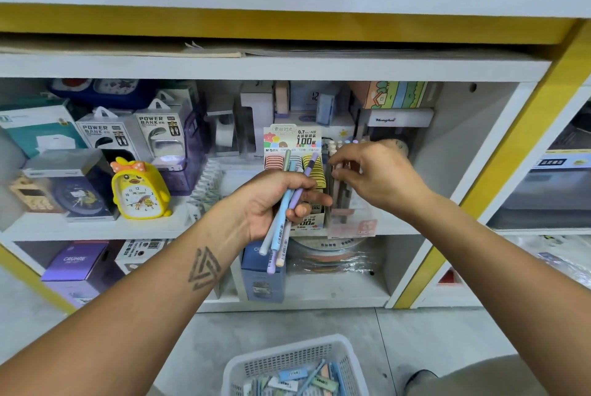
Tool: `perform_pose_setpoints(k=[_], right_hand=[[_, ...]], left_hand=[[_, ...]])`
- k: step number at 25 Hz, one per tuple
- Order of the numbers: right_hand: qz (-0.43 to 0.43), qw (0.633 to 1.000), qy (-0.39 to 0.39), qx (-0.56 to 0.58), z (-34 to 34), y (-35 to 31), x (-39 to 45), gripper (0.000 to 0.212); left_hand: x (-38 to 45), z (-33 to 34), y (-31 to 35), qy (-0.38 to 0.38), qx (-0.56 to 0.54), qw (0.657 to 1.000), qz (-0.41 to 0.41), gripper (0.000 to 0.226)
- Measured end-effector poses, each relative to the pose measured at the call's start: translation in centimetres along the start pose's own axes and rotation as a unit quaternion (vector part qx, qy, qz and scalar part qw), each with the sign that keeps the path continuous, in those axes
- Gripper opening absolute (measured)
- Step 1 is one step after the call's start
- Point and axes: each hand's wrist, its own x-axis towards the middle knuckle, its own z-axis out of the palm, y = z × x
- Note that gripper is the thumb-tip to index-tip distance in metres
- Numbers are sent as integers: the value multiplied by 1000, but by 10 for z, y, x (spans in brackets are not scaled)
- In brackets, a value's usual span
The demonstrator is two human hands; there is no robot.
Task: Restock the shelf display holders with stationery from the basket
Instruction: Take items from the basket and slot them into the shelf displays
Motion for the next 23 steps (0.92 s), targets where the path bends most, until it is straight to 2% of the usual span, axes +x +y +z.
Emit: perform_pose_setpoints(k=[6,11,15,17,18,19,20,22,23], right_hand=[[12,999,-31,19,-6,1,3,9],[-8,999,-29,-30,-6,-3,1,22],[15,994,-55,-89,0,-4,2,12],[-1,993,-54,-101,0,-5,2,18],[13,997,-35,-63,-1,-5,3,19],[54,998,-11,23,-4,-6,4,18],[107,984,7,145,-7,-6,6,16],[190,914,0,357,-10,-8,7,11],[206,887,-15,414,-11,-8,7,10]], left_hand=[[0,-4,0,-4,4,1000,1,21],[-3,-3,-2,-17,7,1000,10,14],[-6,0,-2,-47,1,999,21,6],[-8,1,-1,-61,1,998,27,7],[-9,2,-1,-70,4,997,31,7],[-9,4,-1,-79,8,996,36,7],[-10,5,0,-85,12,995,41,6],[-10,9,0,-97,16,994,46,3],[-10,12,0,-101,18,994,45,2]])
